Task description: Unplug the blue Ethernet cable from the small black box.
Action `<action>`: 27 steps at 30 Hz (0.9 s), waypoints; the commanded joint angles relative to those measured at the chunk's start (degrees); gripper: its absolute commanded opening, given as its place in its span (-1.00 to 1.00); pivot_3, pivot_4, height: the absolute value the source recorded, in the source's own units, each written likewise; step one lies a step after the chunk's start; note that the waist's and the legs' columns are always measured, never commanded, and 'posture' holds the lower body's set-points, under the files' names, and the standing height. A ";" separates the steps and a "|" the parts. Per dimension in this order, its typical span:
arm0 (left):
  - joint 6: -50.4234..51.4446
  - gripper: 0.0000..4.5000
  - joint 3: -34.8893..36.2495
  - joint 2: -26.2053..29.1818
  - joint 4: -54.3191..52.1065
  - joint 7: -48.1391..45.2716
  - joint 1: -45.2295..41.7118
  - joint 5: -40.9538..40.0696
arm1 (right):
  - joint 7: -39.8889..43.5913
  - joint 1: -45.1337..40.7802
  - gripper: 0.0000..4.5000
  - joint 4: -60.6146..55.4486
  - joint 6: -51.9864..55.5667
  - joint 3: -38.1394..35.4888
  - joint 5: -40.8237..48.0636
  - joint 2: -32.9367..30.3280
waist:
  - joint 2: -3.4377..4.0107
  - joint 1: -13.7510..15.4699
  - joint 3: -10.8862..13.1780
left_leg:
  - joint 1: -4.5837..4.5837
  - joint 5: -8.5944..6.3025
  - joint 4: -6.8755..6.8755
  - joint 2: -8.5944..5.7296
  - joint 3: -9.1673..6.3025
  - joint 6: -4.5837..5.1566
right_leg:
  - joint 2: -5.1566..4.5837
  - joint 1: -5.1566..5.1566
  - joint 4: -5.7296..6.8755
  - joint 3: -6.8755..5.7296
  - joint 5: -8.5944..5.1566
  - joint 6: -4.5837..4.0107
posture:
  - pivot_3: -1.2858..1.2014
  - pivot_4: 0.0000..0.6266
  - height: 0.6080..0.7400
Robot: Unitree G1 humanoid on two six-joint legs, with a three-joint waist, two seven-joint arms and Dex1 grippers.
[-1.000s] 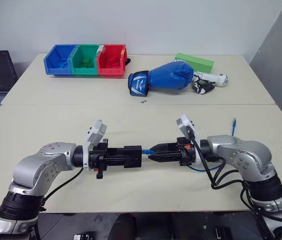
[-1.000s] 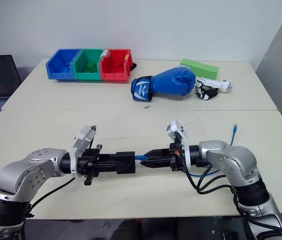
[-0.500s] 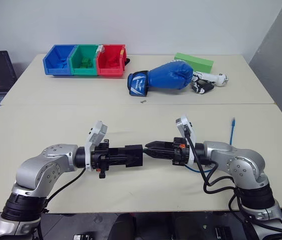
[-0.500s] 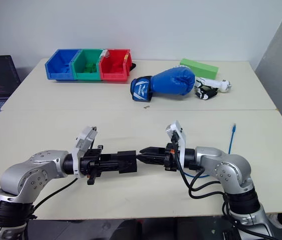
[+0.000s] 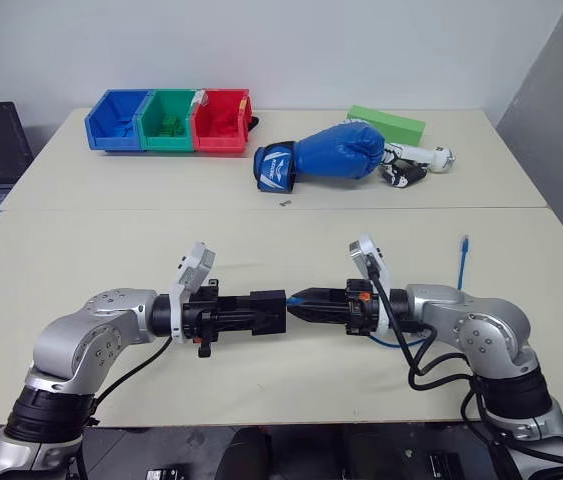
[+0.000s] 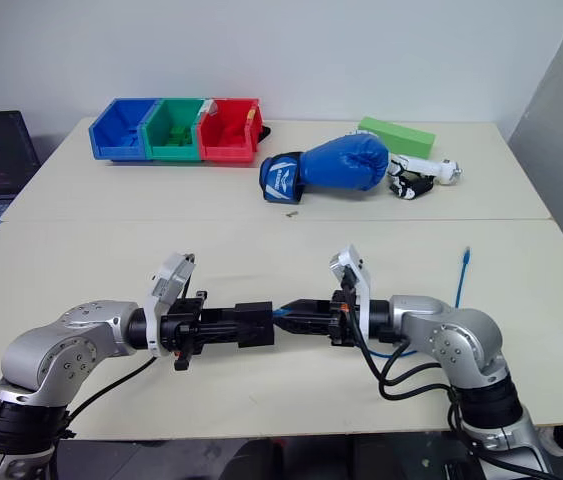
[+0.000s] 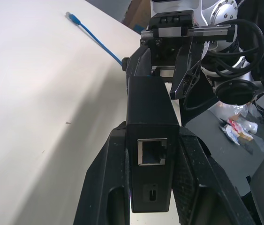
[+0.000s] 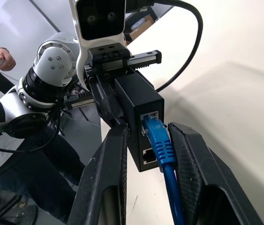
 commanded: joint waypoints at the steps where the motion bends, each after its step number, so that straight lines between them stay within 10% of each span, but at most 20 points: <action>1: -0.37 -0.65 1.63 -0.21 -0.68 0.64 -0.48 -0.51 | 1.10 -0.48 -0.37 -1.58 -0.49 0.73 1.21 0.32 | 0.00 0.00 0.00 | 0.00 0.00 0.00 0.00 0.00 0.00 | 0.00 0.00 0.00 0.00 0.00 0.00 | 0.03 -0.52 1.00; 5: -0.66 -0.65 1.37 -0.23 -0.73 0.45 -0.17 -0.23 | 0.88 -0.51 -0.37 -1.64 -0.41 0.76 1.32 0.37 | 0.00 0.00 0.00 | 0.00 0.00 0.00 0.00 0.00 0.00 | 0.00 0.00 0.00 0.00 0.00 0.00 | 0.03 -0.52 1.00; 12: -1.00 -0.65 1.09 -0.02 -0.78 -0.01 0.22 0.23 | 1.14 -0.70 -0.94 -1.54 -0.05 0.59 1.91 0.23 | 0.00 0.00 0.00 | 0.00 0.00 0.00 0.00 0.00 0.00 | 0.00 0.00 0.00 0.00 0.00 0.00 | 0.03 -0.52 1.00; 27: -2.37 -0.65 3.57 2.33 0.88 -1.34 2.88 1.38 | 3.63 -0.01 -0.96 0.71 3.05 -2.14 3.43 -4.01 | 0.00 0.01 0.00 | 0.00 0.00 0.00 0.01 0.00 0.00 | 0.00 0.00 0.00 0.01 0.00 0.00 | 0.03 -0.52 1.00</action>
